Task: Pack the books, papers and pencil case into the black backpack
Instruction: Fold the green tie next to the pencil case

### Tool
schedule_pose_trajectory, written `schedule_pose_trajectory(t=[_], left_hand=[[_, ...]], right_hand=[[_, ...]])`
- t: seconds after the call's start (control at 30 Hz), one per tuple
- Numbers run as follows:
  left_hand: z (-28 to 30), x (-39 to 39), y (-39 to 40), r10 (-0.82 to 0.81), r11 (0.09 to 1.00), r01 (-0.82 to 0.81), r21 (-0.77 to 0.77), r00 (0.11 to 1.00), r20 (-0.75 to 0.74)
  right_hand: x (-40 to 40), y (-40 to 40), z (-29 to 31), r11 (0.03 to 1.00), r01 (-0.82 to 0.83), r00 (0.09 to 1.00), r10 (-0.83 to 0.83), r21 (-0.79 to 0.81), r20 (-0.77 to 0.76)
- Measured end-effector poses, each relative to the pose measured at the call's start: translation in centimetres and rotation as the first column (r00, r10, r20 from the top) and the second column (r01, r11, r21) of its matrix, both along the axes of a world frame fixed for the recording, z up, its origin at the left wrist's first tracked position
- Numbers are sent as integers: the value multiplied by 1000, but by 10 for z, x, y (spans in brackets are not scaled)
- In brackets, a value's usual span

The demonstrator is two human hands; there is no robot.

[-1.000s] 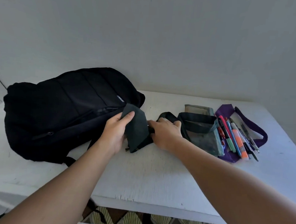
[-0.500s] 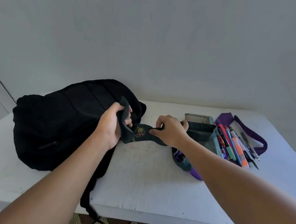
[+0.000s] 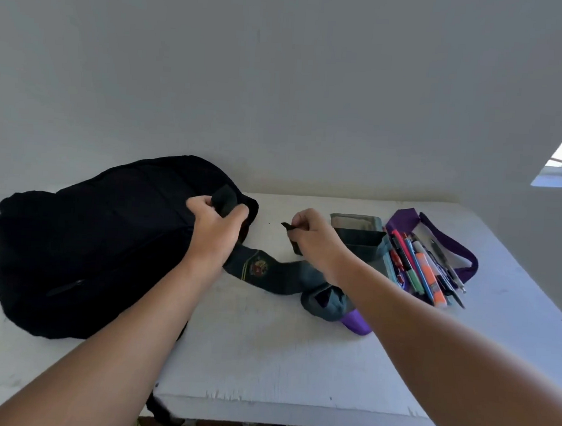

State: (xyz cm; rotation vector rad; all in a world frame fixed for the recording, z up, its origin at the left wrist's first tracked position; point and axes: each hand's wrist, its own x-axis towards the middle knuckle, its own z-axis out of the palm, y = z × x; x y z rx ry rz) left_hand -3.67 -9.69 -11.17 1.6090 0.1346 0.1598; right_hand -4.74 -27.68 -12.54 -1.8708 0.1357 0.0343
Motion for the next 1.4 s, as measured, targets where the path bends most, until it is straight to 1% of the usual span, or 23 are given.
schedule_pose_trajectory(t=[0.07, 0.13, 0.17, 0.27, 0.3, 0.33, 0.4, 0.43, 0.47, 0.53, 0.6, 0.63, 0.8, 0.87, 0.97, 1.03, 1.1, 1.13, 1.17, 1.27, 1.3, 1.33, 1.4], left_hand=[[1, 5, 1, 48, 993, -45, -109, 999, 22], [2, 7, -4, 29, 980, -25, -197, 999, 20], [4, 7, -8, 0, 981, 1, -195, 1000, 4], [4, 7, -19, -144, 986, 140, -94, 989, -41], [3, 7, -23, -178, 983, 178, -51, 984, -2], [-1, 10, -26, -195, 980, 193, 43, 979, 56], [-5, 13, -31, -162, 938, 97, 333, 971, 174], [-4, 13, -32, -133, 926, 38, 376, 964, 230], [0, 11, -34, -125, 938, 28, 344, 956, 265], [16, 4, -41, -139, 990, 127, 69, 964, 226], [31, -4, -49, -188, 957, 213, -196, 973, 136], [37, -8, -52, -223, 937, 244, -252, 969, 108], [47, -21, -68, -322, 867, 316, -387, 945, 51], [49, -26, -73, -348, 834, 324, -446, 937, 31], [48, -32, -78, -402, 813, 376, -444, 915, 39], [47, -33, -79, -394, 825, 382, -416, 917, 60], [47, -32, -79, -372, 828, 365, -426, 926, 70], [47, -32, -79, -372, 816, 362, -450, 926, 70], [48, -33, -79, -380, 806, 368, -464, 922, 71], [60, -37, -80, -379, 764, 358, -537, 922, 74], [64, -34, -79, -362, 753, 346, -559, 928, 86], [67, -30, -76, -345, 744, 341, -574, 933, 108], [70, -20, -69, -288, 771, 310, -556, 949, 130]], right_hand=[[-2, -4, -4, 997, 21, 999, -24, 74, 36], [-3, -8, -4, 979, 44, 996, -59, 198, 69], [-3, -9, -1, 968, 50, 994, -72, 245, 82], [-3, -13, 7, 912, 15, 990, -73, 410, 124], [-4, -14, 11, 890, -3, 990, -62, 457, 128], [-6, -14, 15, 872, -23, 990, -49, 489, 134], [-10, -16, 23, 852, -69, 990, -8, 519, 143], [-11, -16, 26, 845, -86, 990, 12, 528, 143], [-14, -17, 30, 832, -102, 989, 29, 545, 142], [-16, -18, 33, 792, -124, 989, 49, 598, 141], [-18, -20, 35, 730, -133, 988, 41, 670, 151], [-18, -21, 37, 712, -139, 987, 39, 688, 158], [-19, -20, 41, 729, -149, 980, 22, 669, 195], [-19, -18, 41, 726, -125, 977, -27, 676, 210], [-19, -16, 39, 765, -28, 968, -139, 643, 207], [-18, -16, 37, 826, 78, 959, -215, 559, 184], [-18, -16, 37, 902, 169, 942, -266, 397, 205], [-20, -16, 38, 915, 164, 942, -256, 369, 217], [-22, -15, 39, 911, 109, 952, -210, 397, 221], [-32, -16, 40, 780, -188, 976, 81, 597, 202], [-34, -17, 39, 750, -270, 962, 183, 604, 203], [-35, -18, 36, 759, -320, 947, 255, 566, 194], [-34, -15, 33, 867, -316, 947, 262, 385, 187]])
